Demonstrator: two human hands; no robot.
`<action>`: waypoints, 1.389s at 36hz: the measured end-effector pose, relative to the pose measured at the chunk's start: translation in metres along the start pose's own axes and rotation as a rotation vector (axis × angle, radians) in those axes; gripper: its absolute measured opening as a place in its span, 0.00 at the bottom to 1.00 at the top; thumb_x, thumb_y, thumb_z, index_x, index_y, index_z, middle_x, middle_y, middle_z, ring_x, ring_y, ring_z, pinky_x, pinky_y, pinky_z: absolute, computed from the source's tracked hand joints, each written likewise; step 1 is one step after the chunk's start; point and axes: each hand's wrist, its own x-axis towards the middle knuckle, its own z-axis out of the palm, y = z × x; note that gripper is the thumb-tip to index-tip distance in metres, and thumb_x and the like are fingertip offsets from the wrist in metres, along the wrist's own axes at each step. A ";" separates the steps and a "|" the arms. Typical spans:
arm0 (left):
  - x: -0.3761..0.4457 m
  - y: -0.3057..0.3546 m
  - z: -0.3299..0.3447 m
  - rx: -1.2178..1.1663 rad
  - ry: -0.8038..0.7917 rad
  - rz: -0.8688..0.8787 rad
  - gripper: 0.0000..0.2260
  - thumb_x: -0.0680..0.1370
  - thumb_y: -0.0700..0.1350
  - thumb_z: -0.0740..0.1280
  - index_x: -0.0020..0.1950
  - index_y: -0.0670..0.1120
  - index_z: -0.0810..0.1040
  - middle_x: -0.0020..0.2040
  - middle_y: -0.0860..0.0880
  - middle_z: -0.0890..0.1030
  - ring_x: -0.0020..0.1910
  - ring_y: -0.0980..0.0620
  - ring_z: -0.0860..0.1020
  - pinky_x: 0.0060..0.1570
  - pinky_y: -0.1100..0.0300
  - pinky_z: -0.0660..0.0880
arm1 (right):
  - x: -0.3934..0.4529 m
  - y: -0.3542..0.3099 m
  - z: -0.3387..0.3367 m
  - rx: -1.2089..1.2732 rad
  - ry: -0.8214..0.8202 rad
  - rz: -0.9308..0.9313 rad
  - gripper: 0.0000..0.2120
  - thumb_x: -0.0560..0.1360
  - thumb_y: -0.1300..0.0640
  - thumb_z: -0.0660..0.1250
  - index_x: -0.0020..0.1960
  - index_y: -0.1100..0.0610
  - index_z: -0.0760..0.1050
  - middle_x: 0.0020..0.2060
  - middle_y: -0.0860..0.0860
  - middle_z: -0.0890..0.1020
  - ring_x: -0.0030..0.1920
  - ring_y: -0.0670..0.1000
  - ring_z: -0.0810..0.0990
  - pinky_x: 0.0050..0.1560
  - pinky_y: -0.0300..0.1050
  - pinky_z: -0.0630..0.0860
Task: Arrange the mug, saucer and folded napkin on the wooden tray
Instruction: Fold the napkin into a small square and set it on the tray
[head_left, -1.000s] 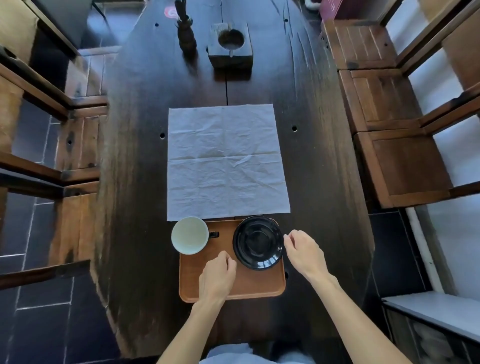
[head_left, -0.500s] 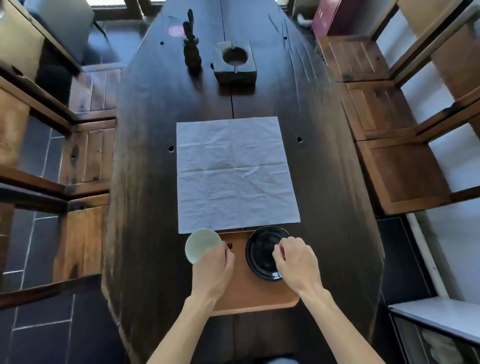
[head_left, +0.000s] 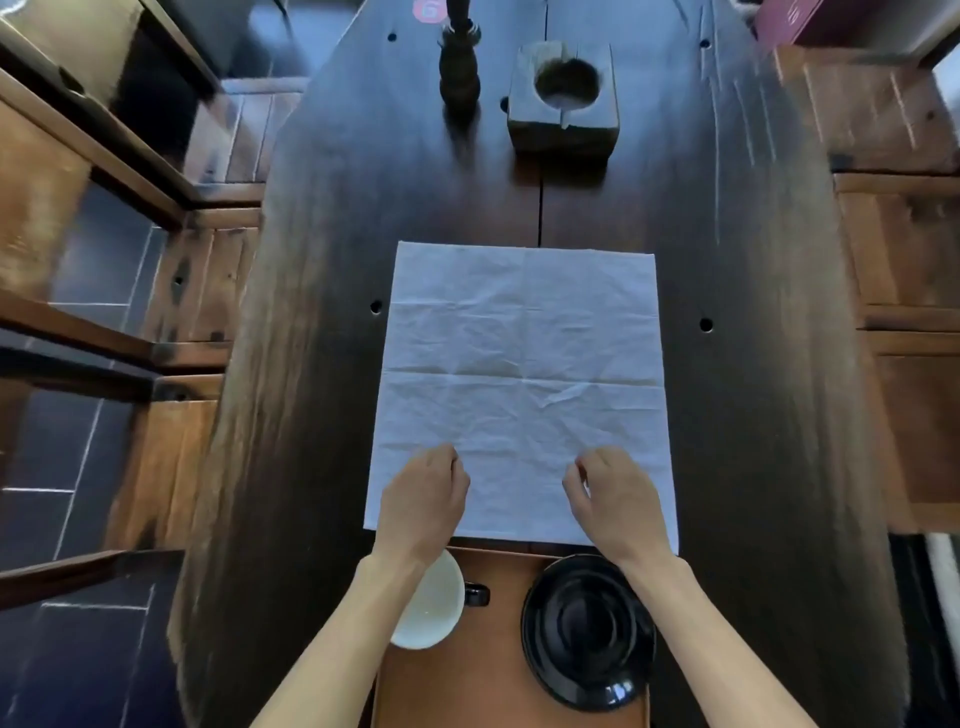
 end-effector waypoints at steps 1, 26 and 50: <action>0.013 -0.002 0.000 -0.001 -0.001 0.001 0.11 0.83 0.47 0.56 0.43 0.46 0.70 0.37 0.50 0.74 0.36 0.48 0.74 0.38 0.51 0.73 | 0.011 0.002 0.001 -0.005 0.010 -0.010 0.14 0.78 0.58 0.65 0.35 0.58 0.70 0.32 0.52 0.73 0.35 0.55 0.72 0.37 0.51 0.71; 0.320 -0.016 -0.063 0.114 0.213 0.018 0.08 0.81 0.47 0.58 0.55 0.46 0.73 0.53 0.44 0.77 0.53 0.40 0.75 0.48 0.46 0.71 | 0.274 0.101 -0.039 -0.227 0.206 -0.027 0.09 0.79 0.53 0.65 0.50 0.60 0.77 0.42 0.55 0.78 0.46 0.59 0.77 0.44 0.55 0.76; 0.348 -0.045 -0.096 -0.012 0.195 -0.131 0.07 0.75 0.48 0.73 0.42 0.53 0.76 0.46 0.48 0.75 0.50 0.45 0.75 0.51 0.45 0.75 | 0.324 0.117 -0.060 0.070 0.082 0.172 0.06 0.74 0.51 0.74 0.44 0.49 0.77 0.43 0.51 0.76 0.47 0.54 0.78 0.56 0.59 0.77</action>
